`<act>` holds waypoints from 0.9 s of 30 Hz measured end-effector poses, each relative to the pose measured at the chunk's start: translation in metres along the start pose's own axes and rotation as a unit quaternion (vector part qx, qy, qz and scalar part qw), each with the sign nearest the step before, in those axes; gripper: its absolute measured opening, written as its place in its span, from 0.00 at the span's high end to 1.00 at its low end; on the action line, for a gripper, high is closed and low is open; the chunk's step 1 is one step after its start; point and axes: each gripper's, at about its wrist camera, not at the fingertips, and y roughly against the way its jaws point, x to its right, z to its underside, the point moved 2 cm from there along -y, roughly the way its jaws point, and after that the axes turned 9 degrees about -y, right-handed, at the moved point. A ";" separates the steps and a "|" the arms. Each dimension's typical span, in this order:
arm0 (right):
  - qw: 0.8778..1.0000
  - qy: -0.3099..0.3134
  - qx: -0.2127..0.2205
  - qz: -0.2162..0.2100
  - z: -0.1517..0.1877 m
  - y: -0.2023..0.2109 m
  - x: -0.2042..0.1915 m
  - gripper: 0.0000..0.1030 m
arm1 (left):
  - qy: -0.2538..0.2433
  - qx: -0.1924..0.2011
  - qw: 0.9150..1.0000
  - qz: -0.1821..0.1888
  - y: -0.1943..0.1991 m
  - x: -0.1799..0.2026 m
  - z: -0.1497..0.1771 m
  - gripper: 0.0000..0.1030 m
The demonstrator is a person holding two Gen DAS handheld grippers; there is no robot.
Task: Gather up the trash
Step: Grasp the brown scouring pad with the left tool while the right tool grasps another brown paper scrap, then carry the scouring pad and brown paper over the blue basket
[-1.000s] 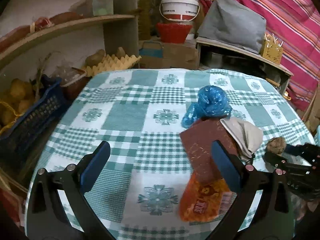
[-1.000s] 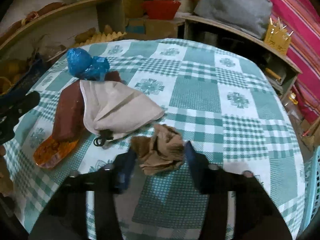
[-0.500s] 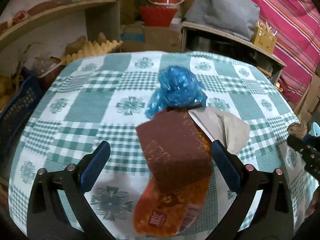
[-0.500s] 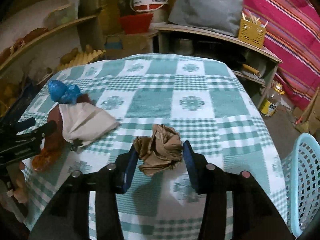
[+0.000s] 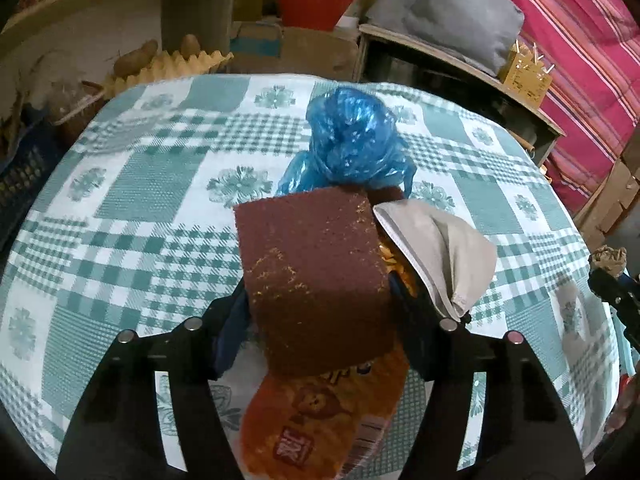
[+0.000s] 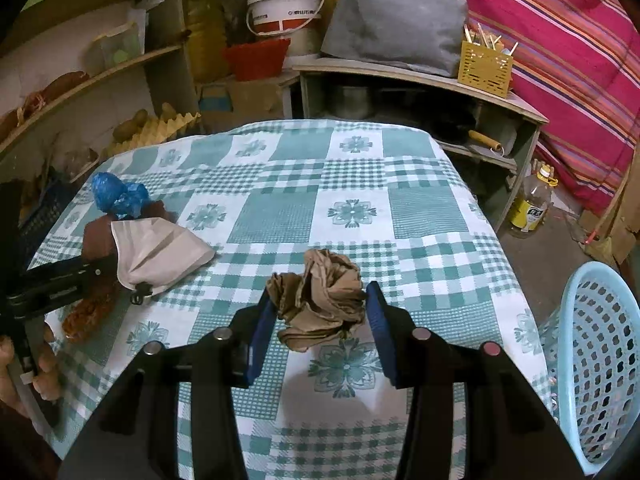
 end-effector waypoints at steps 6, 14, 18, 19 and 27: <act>1.000 0.004 0.009 0.006 -0.001 0.005 0.002 0.56 | -0.026 0.035 0.998 -0.037 0.027 0.003 -0.004 0.38; 1.000 -0.010 0.027 0.009 -0.006 0.019 0.016 0.56 | -0.045 0.099 0.991 -0.075 0.083 0.006 -0.012 0.39; 0.999 -0.017 0.037 0.014 -0.007 0.028 0.026 0.56 | -0.054 0.127 0.987 -0.087 0.107 0.014 -0.014 0.39; 0.999 -0.018 0.040 0.016 -0.008 0.031 0.029 0.56 | -0.055 0.135 0.986 -0.086 0.113 0.017 -0.015 0.39; 0.997 -0.032 0.058 0.030 -0.010 0.048 0.056 0.56 | -0.067 0.165 0.981 -0.072 0.135 0.046 -0.022 0.39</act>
